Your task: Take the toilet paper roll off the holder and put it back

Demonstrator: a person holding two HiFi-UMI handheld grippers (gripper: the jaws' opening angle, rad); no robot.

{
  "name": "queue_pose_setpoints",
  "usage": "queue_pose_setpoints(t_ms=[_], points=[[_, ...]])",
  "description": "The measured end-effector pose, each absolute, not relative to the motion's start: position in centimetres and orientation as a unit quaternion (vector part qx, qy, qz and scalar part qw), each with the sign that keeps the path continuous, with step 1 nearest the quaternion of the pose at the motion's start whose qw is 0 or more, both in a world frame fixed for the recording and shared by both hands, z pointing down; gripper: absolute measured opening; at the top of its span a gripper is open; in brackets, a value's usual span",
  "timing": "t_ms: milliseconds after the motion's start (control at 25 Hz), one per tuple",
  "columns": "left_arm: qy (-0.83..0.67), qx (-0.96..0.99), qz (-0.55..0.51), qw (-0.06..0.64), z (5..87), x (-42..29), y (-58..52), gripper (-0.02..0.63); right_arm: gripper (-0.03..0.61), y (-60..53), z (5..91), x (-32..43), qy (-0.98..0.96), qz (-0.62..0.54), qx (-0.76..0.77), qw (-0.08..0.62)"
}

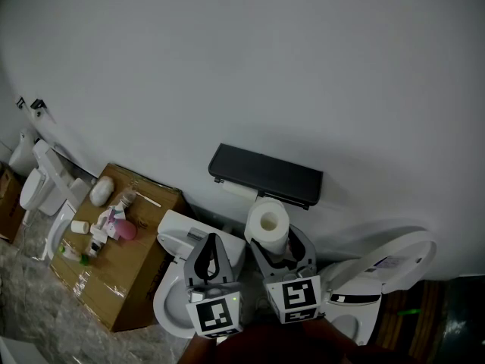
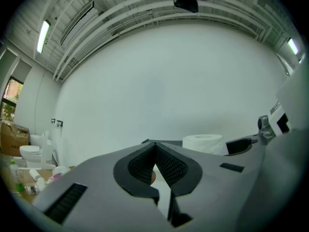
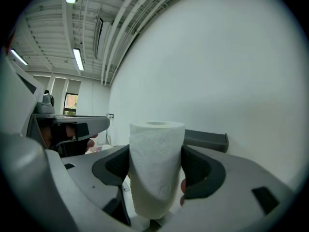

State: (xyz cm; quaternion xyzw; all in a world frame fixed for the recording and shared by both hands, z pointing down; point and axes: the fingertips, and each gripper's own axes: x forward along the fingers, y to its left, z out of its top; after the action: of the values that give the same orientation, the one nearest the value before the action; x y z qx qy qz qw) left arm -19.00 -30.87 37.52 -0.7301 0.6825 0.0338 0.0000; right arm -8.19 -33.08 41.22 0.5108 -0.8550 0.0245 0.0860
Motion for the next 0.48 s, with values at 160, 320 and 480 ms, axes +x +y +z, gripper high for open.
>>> queue_pose_setpoints(t_ms=[160,320,480], points=[[0.684,-0.729,0.04,-0.008,37.6,-19.29,-30.81,0.014,0.33,-32.94,41.29,-8.33,-0.855,0.024,0.51,0.087],[0.684,-0.728,0.042,-0.009,37.52,-19.42,-30.78,0.014,0.33,-32.91,41.25,-8.21,-0.854,0.023,0.512,0.088],[0.684,-0.729,0.043,-0.008,37.46,-19.38,-30.73,0.014,0.33,-32.73,41.29,-8.18,-0.854,0.023,0.512,0.089]])
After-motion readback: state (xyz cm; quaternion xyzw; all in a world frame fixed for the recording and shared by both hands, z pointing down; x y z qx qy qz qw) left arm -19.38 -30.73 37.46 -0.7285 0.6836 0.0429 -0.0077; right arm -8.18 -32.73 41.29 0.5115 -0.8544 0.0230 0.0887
